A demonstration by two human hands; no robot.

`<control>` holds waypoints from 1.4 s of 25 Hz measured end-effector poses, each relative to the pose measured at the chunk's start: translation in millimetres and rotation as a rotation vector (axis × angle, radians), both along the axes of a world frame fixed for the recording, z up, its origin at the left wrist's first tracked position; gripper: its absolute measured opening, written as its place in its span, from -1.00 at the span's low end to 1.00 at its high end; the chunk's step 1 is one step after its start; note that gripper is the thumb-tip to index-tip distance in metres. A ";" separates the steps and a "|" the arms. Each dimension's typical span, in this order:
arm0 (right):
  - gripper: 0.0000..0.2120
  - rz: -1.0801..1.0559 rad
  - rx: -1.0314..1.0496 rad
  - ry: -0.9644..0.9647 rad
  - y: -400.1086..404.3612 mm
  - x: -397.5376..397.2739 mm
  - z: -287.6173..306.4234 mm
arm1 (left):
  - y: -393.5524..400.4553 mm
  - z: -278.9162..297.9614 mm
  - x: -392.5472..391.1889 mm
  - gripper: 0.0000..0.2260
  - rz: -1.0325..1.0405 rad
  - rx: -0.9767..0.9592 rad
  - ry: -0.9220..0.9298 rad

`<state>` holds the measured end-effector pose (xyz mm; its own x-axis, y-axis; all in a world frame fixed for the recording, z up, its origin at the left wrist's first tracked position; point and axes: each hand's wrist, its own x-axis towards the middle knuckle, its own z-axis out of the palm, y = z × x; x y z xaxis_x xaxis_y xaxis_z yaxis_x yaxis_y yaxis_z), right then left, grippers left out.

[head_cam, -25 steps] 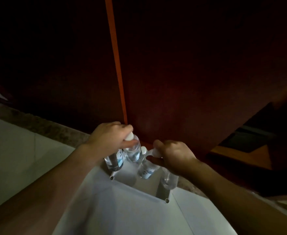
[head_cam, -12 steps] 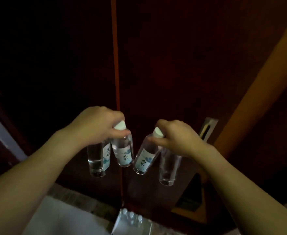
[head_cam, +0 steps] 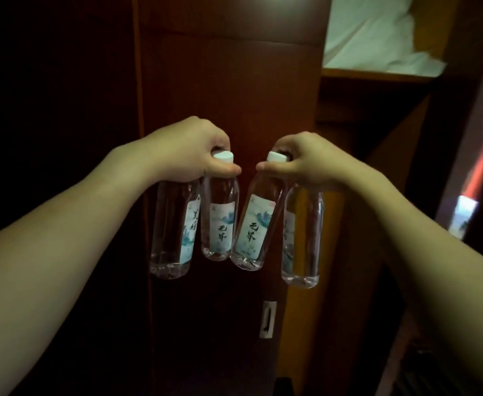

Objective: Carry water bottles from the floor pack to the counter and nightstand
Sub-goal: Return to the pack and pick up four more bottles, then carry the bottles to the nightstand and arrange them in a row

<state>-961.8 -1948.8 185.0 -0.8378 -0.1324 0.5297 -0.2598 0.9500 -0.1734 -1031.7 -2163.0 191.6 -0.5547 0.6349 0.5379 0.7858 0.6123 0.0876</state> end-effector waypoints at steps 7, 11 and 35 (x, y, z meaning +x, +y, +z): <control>-0.63 -0.196 -0.047 -0.049 89.6 86.9 17.2 | 120.8 1.6 26.3 -0.69 -0.242 -0.117 -0.034; -0.66 -0.374 -0.027 -0.057 169.9 153.2 10.9 | 221.4 -2.4 70.7 -0.71 -0.434 -0.145 -0.047; -0.65 -1.330 -0.035 -0.188 602.0 620.8 -50.3 | 854.5 -51.3 456.3 -0.62 -1.431 -0.229 0.076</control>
<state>-341.0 -1346.8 134.8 -0.3784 0.8441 0.3797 0.8804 0.4549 -0.1338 -575.4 -1308.5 140.3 0.6401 0.6843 0.3492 0.7227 -0.6906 0.0288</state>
